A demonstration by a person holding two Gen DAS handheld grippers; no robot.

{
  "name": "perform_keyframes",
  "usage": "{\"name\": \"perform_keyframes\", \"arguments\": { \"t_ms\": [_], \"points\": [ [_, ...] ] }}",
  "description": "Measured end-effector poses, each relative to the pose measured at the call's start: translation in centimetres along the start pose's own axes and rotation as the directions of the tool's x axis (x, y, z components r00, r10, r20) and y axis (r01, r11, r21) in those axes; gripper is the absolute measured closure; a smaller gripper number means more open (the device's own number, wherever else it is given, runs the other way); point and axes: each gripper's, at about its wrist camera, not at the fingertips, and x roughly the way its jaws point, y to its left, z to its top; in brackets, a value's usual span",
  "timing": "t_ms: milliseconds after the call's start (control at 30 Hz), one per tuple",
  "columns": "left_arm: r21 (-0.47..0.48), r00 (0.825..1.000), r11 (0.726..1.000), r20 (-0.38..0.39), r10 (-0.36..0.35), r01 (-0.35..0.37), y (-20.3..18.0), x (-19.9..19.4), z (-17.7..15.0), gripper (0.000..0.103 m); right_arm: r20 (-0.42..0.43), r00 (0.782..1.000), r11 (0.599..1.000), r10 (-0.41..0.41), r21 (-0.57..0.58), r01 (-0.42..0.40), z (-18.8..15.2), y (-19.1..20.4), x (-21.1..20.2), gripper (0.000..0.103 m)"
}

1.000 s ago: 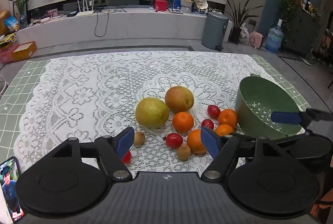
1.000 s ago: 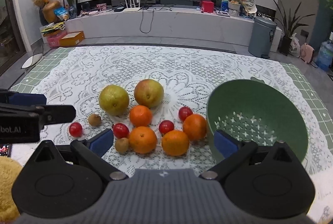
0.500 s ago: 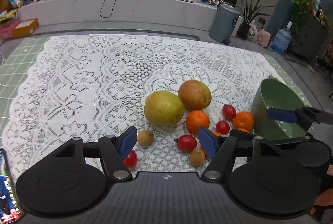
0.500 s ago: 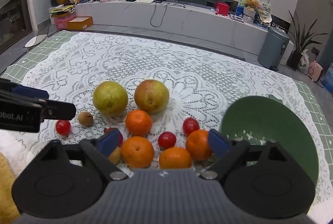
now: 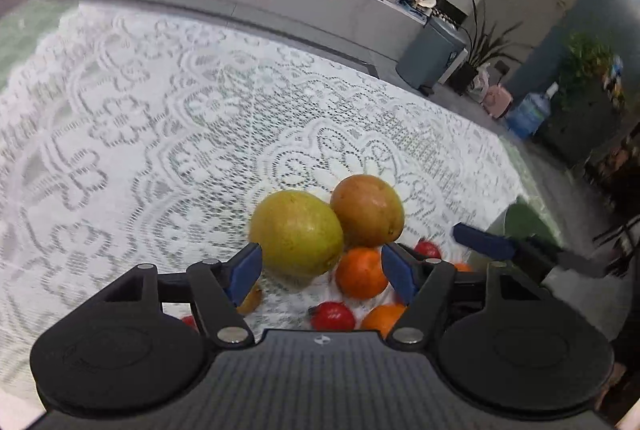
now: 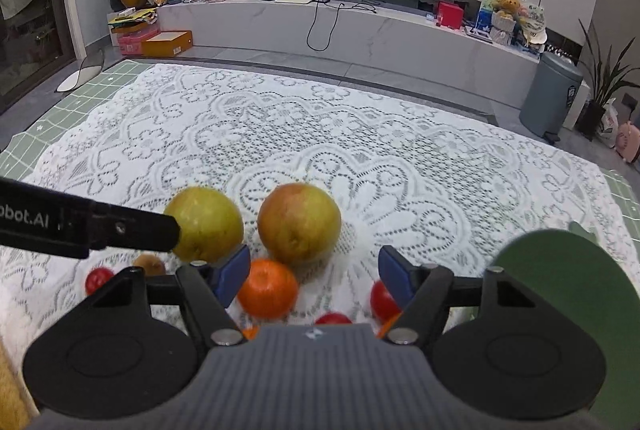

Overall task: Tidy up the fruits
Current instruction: 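Reach the left tool to the large pear while the right tool reaches the other pear, then close the left tool on the large pear while the right tool grasps the other pear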

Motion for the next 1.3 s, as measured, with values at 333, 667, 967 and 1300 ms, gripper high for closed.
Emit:
{"name": "perform_keyframes", "arguments": {
  "t_ms": [333, 667, 967, 1300],
  "points": [
    [-0.118, 0.998, 0.993, -0.061, 0.015, -0.022, 1.4, 3.1, 1.2, 0.022, -0.037, 0.999, 0.998, 0.032, 0.051, -0.030, 1.2, -0.7, 3.6, 0.035],
    [-0.218, 0.993, 0.976, -0.116, -0.002, -0.024, 3.2, 4.6, 1.9, 0.023, -0.060, 0.996, 0.995, 0.073, 0.067, -0.069, 1.5, -0.3, 5.6, 0.033],
    [-0.286, 0.992, 0.958, -0.120, -0.039, 0.003, 4.2, 5.5, 2.2, 0.022, -0.052, 0.995, 0.992, 0.081, 0.096, -0.076, 1.8, -0.9, 6.2, 0.026],
    [-0.333, 0.990, 0.943, -0.132, -0.053, 0.006, 4.4, 6.1, 2.0, 0.021, -0.049, 0.992, 0.987, 0.118, 0.118, -0.112, 1.8, -1.0, 6.4, 0.039]
  ]
}}
